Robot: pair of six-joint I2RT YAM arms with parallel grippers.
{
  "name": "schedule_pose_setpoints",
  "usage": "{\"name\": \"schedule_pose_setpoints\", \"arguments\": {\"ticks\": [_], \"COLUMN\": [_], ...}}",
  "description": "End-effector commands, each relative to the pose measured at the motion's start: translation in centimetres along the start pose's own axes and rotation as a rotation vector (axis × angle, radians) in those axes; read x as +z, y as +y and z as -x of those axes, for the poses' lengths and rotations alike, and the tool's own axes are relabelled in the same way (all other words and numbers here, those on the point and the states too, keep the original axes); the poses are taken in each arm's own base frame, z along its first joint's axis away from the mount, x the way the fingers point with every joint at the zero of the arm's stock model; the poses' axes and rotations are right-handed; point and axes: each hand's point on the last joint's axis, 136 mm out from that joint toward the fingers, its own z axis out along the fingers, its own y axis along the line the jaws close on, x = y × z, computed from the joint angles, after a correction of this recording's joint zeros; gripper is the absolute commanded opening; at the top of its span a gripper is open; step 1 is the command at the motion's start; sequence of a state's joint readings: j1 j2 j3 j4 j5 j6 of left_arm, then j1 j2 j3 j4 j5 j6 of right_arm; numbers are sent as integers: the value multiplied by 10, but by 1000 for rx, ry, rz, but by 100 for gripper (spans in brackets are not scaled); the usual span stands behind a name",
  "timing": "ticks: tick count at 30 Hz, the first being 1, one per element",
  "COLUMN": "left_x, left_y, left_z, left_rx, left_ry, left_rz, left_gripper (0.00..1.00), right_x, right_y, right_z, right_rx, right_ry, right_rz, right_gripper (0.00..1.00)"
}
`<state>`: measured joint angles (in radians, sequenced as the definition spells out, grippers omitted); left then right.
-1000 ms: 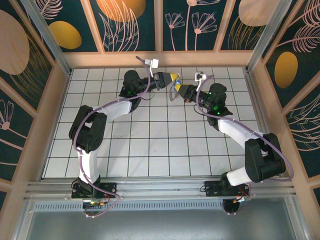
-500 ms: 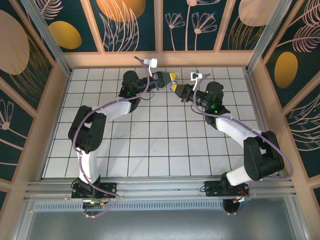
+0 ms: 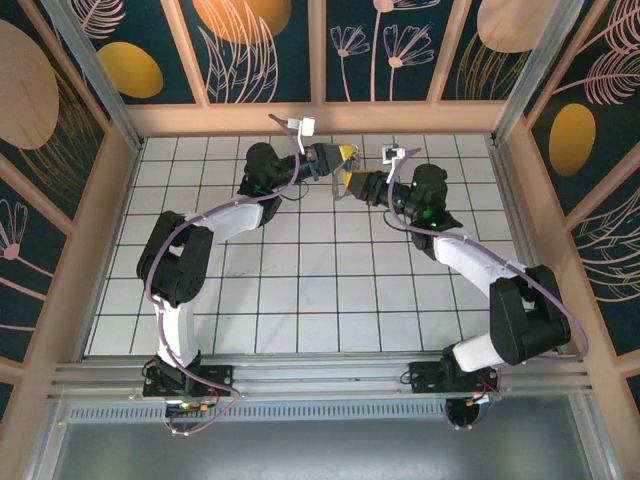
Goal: Put the keys on the keyring
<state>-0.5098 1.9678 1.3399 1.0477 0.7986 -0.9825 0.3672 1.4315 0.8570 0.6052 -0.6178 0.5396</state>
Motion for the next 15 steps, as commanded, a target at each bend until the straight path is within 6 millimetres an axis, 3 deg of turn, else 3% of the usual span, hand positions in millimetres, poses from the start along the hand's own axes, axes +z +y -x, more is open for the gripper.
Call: {"name": "schedule_pose_setpoints", "arguments": {"ticks": [1,8,15], "left_x": [0,-2,-4], "left_y": [-26,-25,-29], "left_z": [13,10,11], "left_rx": [56,52,21], "left_ry": [-42,-47,-85], "left_rz": [-59,-63,-77], "left_gripper": [0,0,0], "right_x": [-16,-48,-56], "right_y": [1,-6,0], "right_z": [13,38,75], "right_rx": [5,27,76], "right_ry": [-52,-159,-246], "right_rz": [-56,-110,-48], "right_gripper": [38,42,43]}}
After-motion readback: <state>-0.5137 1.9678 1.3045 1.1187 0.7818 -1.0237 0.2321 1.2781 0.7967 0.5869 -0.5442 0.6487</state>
